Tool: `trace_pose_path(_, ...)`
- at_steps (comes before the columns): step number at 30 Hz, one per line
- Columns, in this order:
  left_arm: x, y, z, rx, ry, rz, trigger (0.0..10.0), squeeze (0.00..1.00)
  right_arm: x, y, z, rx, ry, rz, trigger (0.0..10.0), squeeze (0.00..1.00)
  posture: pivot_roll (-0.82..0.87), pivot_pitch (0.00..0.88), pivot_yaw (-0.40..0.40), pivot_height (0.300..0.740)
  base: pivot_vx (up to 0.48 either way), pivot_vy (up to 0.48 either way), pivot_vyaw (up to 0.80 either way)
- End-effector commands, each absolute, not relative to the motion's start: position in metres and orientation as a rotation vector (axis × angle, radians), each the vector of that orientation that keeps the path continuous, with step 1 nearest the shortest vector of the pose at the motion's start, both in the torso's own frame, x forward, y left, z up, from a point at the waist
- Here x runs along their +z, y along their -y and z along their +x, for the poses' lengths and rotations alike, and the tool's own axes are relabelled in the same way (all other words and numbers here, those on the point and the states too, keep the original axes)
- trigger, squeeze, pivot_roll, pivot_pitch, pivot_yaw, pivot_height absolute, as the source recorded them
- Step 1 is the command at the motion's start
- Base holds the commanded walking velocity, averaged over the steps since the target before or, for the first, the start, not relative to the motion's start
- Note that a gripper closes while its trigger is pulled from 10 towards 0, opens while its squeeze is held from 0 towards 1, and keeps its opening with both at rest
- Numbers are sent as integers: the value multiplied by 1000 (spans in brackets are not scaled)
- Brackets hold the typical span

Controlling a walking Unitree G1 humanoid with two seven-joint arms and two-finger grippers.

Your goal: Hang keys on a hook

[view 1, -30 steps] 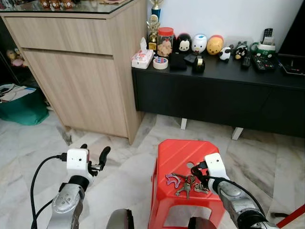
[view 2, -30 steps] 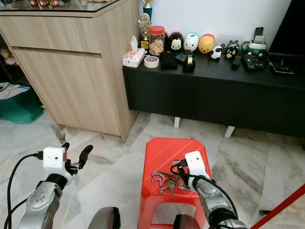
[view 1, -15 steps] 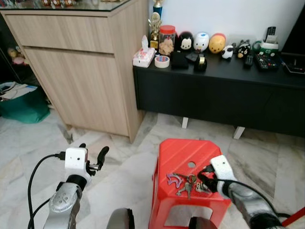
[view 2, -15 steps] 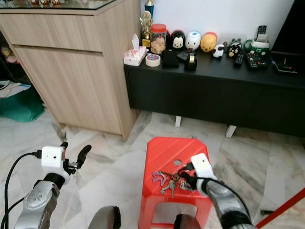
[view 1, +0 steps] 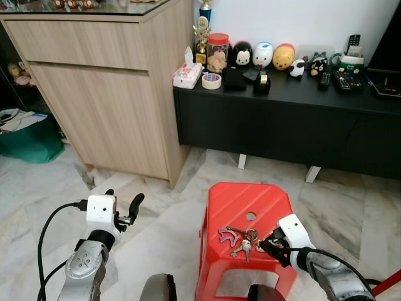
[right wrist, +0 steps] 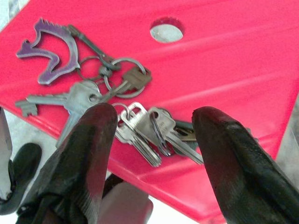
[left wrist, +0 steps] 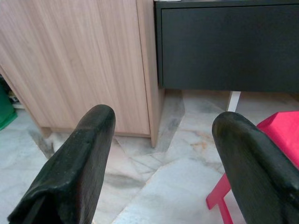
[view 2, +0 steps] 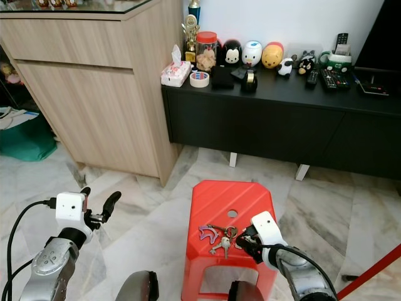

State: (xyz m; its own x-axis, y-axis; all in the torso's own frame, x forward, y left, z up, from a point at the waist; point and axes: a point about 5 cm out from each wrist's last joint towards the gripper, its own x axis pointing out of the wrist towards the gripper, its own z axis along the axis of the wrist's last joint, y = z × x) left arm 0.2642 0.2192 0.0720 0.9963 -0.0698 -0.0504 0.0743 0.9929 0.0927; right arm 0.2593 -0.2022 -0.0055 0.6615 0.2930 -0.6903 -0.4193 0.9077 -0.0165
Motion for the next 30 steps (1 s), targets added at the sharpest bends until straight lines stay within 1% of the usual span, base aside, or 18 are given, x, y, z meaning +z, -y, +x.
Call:
trace_pose_path(1,72,-219,267,-77,-53,105,10000,0,-2,201,264,389,-728,-169,10000,0,61,0,12,608,0,0,0)
trace_pose_path(5,72,-220,268,-76,-54,108,10000,0,-3,201,268,382,-731,-186,9961,0,66,0,10,608,0,0,0)
trace_pose_path(6,72,-220,268,-76,-54,108,10000,0,-3,201,268,380,-733,-186,7569,0,66,0,11,608,0,0,0)
trace_pose_path(7,72,-220,268,-74,-54,107,10000,0,-4,201,268,376,-736,-189,2902,0,66,0,10,608,0,0,0)
trace_pose_path(8,72,-220,268,-74,-54,107,10000,0,-4,201,268,375,-737,-190,2902,0,66,0,10,608,0,0,0)
trace_pose_path(9,72,-220,268,-73,-54,107,10000,0,-4,201,267,373,-739,-191,706,0,67,0,10,608,0,0,0)
trace_pose_path(10,72,-221,268,-73,-54,107,10000,0,-4,202,267,369,-745,-194,706,0,67,0,10,608,0,0,0)
trace_pose_path(11,72,-221,267,-72,-55,107,10000,0,-6,204,265,361,-760,-202,3608,0,63,0,12,608,0,0,0)
trace_pose_path(13,72,-221,267,-72,-55,107,10000,0,-6,205,264,361,-765,-204,3608,0,63,0,13,608,0,0,0)
trace_pose_path(14,72,-221,267,-74,-56,107,10000,0,-8,205,262,364,-771,-207,10000,0,64,0,13,608,0,0,0)
trace_pose_path(19,72,-221,268,-77,-56,109,10000,0,-15,205,258,364,-794,-204,10000,0,66,0,14,608,0,0,0)
trace_pose_path(30,74,-222,269,-73,-49,112,10000,0,-19,203,259,347,-797,-190,10000,0,73,0,15,608,0,0,0)
